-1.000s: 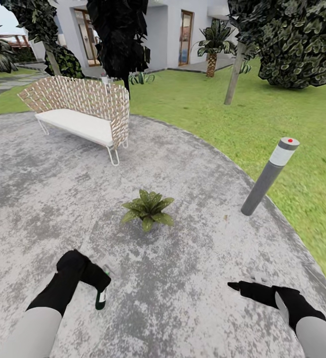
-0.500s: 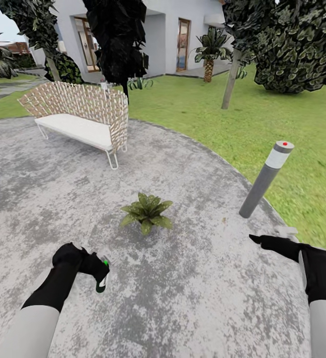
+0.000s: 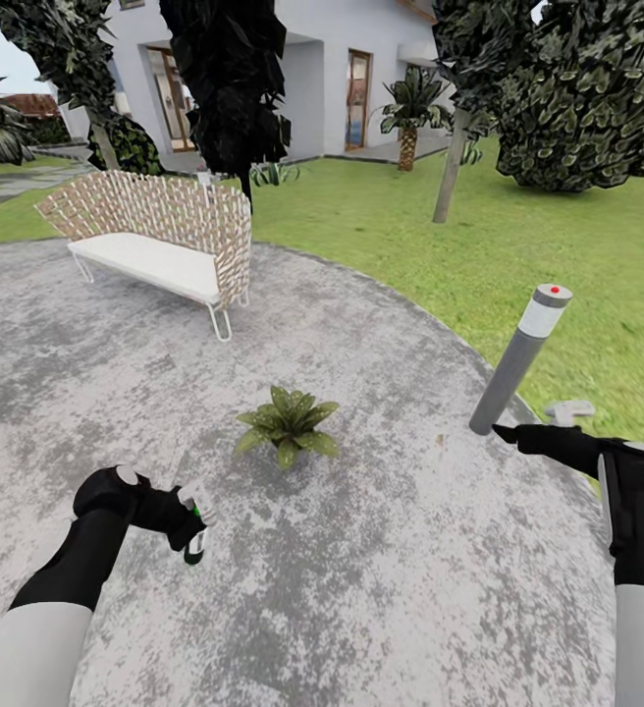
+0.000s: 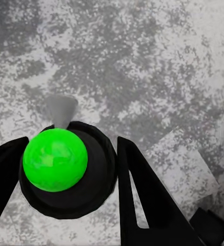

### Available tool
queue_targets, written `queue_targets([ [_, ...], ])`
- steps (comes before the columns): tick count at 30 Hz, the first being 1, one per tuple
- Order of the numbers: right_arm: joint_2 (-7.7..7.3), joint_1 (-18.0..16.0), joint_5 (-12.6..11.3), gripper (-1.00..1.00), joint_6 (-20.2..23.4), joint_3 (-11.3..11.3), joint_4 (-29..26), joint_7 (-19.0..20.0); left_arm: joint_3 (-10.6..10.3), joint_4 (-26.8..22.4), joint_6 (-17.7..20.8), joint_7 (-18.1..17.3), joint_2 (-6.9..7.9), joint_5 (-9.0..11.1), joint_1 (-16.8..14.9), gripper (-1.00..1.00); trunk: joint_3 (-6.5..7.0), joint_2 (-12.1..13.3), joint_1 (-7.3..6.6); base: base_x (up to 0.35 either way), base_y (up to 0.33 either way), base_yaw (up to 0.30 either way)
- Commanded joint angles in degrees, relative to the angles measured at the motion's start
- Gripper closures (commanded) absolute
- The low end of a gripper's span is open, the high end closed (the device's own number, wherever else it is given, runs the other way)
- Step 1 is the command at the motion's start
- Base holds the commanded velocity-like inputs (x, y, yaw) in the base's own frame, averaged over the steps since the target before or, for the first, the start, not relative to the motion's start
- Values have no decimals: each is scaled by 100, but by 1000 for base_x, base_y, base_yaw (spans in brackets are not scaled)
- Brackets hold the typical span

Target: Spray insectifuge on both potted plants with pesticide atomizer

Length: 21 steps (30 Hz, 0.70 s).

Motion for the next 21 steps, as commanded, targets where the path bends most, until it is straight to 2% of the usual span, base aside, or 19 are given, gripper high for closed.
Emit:
queue_targets([
  [1,4,-5,64,-100,-9,6,-9,54,3,-6,13,-97,8,-23,-5,100,-3,-2,-1,0,0,0],
  [8,72,-5,84,-100,-56,61,19,14,-2,-6,-152,-220,14,-20,-21,100,0,-2,-1,0,0,0],
  [9,74,-5,67,-100,-56,130,32,28,-3,-6,-232,-221,14,-23,-21,100,0,-2,-1,0,0,0],
  [12,68,-19,22,-100,-58,747,51,43,-5,-2,-404,-249,14,-29,-21,100,0,-2,-1,0,0,0],
  [13,68,-21,-2,-100,-59,863,166,45,-5,0,-426,-258,14,-30,-21,100,0,-2,-1,0,0,0],
  [15,66,-21,-62,-100,-59,946,612,73,-11,2,-459,-264,14,-31,-21,100,0,-2,-1,0,0,0],
  [18,66,-22,-197,-100,-58,979,949,560,-13,7,-596,-350,14,-31,-33,100,0,-2,-1,0,0,0],
  [20,65,-21,-222,-100,-52,989,1015,1340,-14,10,-662,-502,11,-34,-42,100,0,-2,-1,0,0,0],
  [21,65,-22,-225,-100,-52,992,1021,1581,-18,9,-671,-551,9,-36,-49,100,0,-2,-1,0,0,0],
])
